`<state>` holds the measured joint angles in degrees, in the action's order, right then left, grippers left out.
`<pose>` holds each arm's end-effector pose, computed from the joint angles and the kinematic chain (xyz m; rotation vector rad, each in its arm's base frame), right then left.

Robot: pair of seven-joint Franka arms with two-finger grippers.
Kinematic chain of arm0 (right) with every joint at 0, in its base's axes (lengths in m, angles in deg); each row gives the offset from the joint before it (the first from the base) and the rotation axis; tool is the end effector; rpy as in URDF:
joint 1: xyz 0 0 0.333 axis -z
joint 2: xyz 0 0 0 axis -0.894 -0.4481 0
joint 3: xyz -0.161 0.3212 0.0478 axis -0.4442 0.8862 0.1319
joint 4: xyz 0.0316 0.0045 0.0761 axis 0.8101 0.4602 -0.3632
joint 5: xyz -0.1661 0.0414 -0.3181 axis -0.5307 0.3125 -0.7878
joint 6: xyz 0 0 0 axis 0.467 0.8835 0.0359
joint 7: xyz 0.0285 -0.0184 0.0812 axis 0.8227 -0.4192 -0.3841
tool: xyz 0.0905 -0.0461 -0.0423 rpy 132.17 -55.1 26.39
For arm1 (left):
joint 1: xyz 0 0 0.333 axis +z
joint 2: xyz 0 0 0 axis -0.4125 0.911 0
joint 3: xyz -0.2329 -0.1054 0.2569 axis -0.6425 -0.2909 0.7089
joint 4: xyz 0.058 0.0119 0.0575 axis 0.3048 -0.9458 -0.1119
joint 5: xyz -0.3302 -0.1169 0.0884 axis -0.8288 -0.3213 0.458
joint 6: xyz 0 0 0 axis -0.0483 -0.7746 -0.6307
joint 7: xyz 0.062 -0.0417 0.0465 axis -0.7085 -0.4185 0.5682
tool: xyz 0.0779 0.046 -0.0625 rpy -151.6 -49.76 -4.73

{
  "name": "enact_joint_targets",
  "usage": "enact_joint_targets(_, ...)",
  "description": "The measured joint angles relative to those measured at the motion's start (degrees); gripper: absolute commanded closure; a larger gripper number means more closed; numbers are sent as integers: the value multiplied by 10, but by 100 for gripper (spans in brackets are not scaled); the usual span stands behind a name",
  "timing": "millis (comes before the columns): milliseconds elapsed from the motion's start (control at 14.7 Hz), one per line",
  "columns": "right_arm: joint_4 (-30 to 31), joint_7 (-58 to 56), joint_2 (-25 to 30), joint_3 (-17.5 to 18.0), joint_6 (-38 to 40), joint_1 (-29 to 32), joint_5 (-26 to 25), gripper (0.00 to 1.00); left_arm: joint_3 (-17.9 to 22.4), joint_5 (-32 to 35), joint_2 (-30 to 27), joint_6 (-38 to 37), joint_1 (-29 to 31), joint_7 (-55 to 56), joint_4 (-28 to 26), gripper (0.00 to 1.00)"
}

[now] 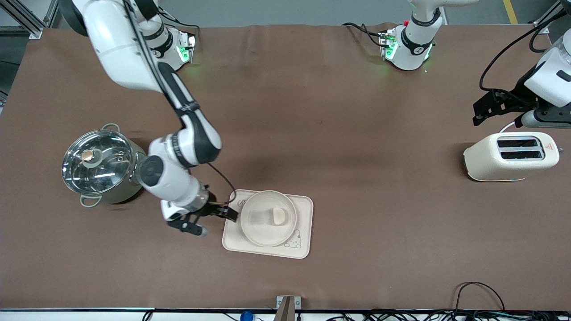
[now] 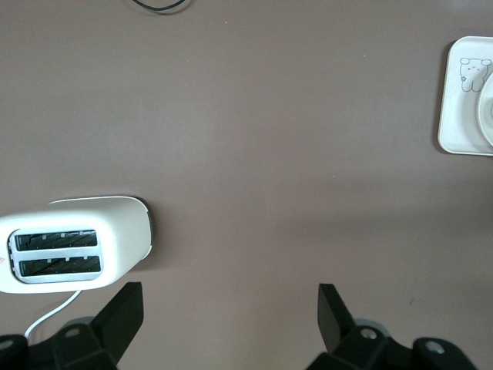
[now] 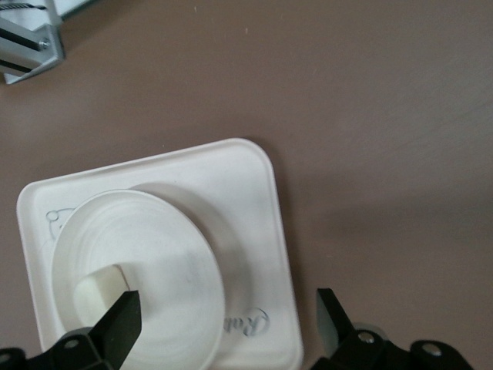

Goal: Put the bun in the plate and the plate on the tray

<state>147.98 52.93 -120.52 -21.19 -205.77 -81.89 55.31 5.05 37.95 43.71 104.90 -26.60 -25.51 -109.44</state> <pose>0.7002 0.2448 0.3712 -2.8366 0.3469 -0.1361 0.5191 -0.0579 0.6740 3.1346 -0.1016 0.1029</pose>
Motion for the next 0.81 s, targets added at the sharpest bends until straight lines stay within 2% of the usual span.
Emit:
enact_joint_targets(136,-2,-68,58,-3,84,38,-4,0,0,0,0,-1,0,0,0,0)
enact_joint_targets(407,-3,-154,163,-13,216,107,-91,0,0,0,0,-1,0,0,1,0)
enact_joint_targets(815,1,-239,296,-17,423,187,-115,0,0,0,0,-2,0,0,2,0)
